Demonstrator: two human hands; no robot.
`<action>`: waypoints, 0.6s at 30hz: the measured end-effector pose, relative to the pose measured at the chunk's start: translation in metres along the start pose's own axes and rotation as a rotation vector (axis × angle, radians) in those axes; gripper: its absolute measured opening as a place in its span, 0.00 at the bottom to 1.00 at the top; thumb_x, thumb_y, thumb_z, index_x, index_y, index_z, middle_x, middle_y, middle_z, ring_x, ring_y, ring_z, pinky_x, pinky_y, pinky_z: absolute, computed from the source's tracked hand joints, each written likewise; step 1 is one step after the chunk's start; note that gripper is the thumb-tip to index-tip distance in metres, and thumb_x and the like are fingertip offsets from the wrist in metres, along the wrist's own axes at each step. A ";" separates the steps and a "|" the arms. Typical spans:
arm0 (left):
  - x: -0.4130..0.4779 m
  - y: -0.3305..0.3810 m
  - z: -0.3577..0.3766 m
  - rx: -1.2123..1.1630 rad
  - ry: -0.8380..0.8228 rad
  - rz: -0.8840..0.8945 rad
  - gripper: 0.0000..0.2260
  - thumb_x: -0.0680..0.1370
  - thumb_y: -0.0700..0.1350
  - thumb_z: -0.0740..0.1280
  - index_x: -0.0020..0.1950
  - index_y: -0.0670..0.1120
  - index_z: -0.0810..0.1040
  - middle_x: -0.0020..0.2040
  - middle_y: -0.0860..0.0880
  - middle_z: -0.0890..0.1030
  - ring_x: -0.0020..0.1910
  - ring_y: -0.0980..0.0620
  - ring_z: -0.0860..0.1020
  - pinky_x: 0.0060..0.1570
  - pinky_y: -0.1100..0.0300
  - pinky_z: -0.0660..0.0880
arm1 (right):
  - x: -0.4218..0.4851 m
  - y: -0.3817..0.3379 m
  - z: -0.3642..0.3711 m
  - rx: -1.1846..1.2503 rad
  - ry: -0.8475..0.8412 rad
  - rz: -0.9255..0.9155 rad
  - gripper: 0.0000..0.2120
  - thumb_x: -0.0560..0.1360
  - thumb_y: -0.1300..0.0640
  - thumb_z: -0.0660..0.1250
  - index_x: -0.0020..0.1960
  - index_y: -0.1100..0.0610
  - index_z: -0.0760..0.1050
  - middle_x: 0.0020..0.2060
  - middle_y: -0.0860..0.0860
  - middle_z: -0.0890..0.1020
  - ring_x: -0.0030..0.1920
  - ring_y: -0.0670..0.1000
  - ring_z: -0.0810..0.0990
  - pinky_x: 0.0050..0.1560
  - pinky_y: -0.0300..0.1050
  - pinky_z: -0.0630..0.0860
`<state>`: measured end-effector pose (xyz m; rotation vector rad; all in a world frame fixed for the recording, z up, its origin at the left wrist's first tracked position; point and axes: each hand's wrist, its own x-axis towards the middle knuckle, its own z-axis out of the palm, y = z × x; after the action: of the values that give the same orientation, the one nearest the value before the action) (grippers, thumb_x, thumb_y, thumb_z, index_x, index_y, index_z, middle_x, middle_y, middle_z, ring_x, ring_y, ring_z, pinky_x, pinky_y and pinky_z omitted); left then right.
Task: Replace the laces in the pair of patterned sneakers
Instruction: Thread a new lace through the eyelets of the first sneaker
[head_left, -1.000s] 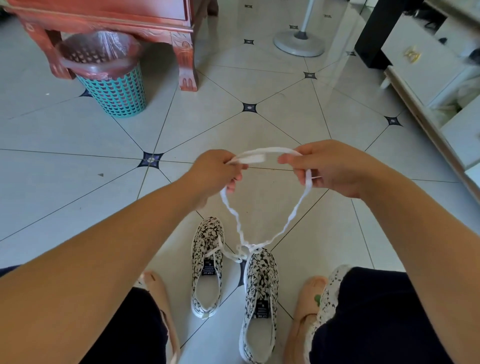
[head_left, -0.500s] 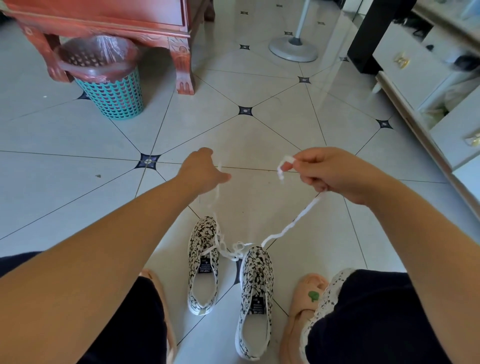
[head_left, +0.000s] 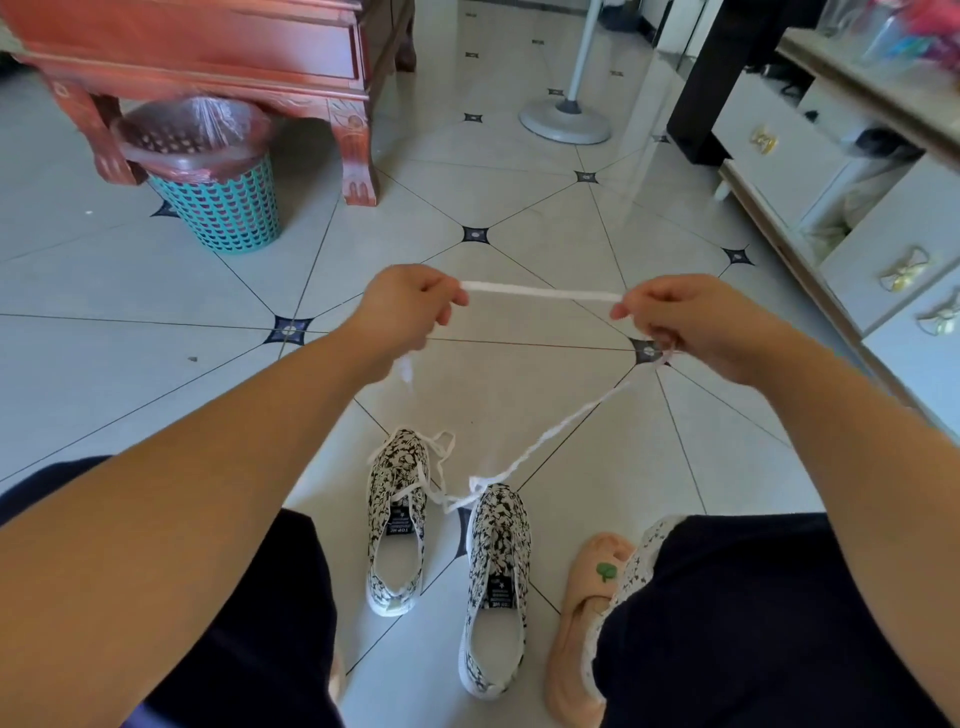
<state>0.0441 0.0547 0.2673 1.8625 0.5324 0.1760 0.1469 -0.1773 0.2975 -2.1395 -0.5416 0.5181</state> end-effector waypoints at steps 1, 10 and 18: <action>0.000 -0.001 -0.004 0.010 0.028 -0.011 0.12 0.78 0.42 0.60 0.37 0.47 0.78 0.30 0.51 0.71 0.27 0.54 0.65 0.26 0.64 0.64 | -0.001 0.000 -0.009 0.049 0.043 -0.009 0.10 0.78 0.59 0.61 0.42 0.54 0.80 0.25 0.45 0.69 0.29 0.46 0.64 0.37 0.41 0.63; -0.015 0.003 -0.008 0.004 0.162 -0.053 0.11 0.78 0.44 0.61 0.38 0.47 0.78 0.32 0.51 0.73 0.28 0.53 0.66 0.29 0.62 0.65 | -0.012 -0.012 -0.020 0.288 0.122 -0.082 0.06 0.76 0.60 0.65 0.43 0.54 0.79 0.27 0.47 0.70 0.30 0.45 0.67 0.39 0.40 0.67; -0.016 0.003 -0.028 -0.085 0.337 -0.216 0.09 0.79 0.43 0.60 0.42 0.44 0.78 0.34 0.50 0.73 0.28 0.53 0.65 0.27 0.63 0.64 | -0.020 -0.028 -0.032 0.109 0.210 -0.126 0.08 0.77 0.59 0.63 0.45 0.51 0.79 0.31 0.47 0.71 0.32 0.46 0.66 0.37 0.39 0.67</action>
<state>0.0204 0.0704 0.2822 1.6868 0.9384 0.3659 0.1418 -0.1933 0.3410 -2.0111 -0.5139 0.2439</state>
